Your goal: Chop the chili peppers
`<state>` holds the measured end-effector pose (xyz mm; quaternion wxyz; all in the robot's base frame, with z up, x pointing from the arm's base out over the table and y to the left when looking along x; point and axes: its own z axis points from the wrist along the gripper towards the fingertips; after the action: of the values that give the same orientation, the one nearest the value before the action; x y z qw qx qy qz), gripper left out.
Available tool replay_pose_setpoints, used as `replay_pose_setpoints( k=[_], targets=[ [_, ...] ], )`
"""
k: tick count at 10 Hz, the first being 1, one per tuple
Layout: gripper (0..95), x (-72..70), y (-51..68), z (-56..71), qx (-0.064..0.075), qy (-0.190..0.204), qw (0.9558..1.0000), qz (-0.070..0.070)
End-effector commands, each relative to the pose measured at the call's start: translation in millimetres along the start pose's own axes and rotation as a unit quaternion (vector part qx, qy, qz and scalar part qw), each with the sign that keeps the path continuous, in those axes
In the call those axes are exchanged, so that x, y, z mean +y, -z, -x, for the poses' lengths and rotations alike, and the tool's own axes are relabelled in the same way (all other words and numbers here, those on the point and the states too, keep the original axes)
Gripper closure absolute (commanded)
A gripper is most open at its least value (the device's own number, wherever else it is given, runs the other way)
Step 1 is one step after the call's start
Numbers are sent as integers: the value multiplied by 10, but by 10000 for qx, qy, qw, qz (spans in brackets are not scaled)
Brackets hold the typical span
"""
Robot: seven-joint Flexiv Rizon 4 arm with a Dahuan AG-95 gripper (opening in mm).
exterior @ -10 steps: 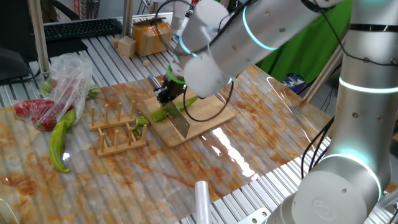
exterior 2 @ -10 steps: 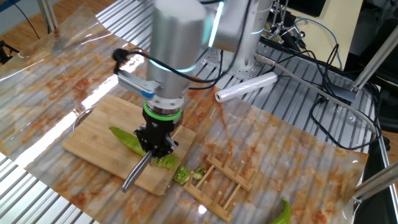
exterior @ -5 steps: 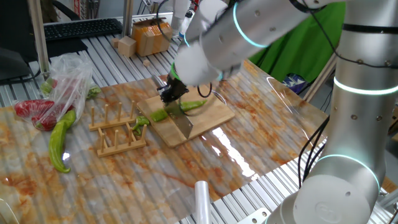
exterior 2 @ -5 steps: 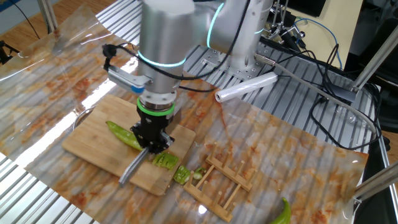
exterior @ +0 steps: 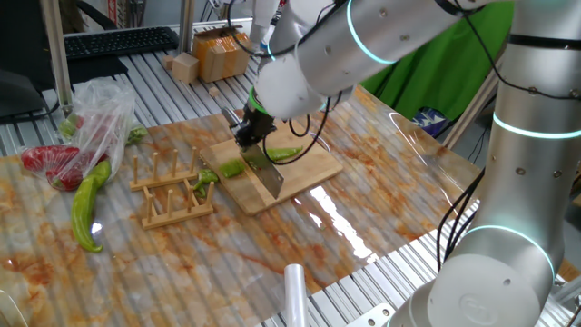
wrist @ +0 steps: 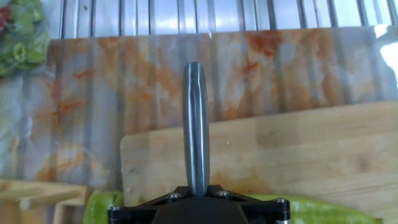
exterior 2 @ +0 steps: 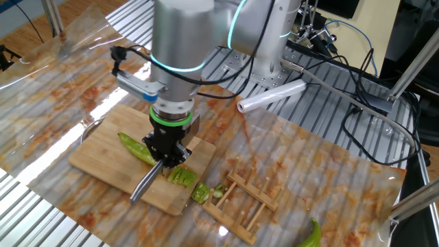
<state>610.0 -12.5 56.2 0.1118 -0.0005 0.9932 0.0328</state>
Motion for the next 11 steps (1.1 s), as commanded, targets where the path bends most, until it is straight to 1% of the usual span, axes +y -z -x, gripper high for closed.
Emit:
replay_pose_setpoints(
  k=[1,7,8,9,11],
  targets=[
    [950,-15,41,-16,1,-6,10000,-75],
    [950,9,142,-8,38,-57,9999,-87],
    [950,7,194,0,54,-58,9999,-93],
    [950,2,221,2,56,-69,9999,-86],
    [950,-31,340,13,89,-79,9999,-79]
  ],
)
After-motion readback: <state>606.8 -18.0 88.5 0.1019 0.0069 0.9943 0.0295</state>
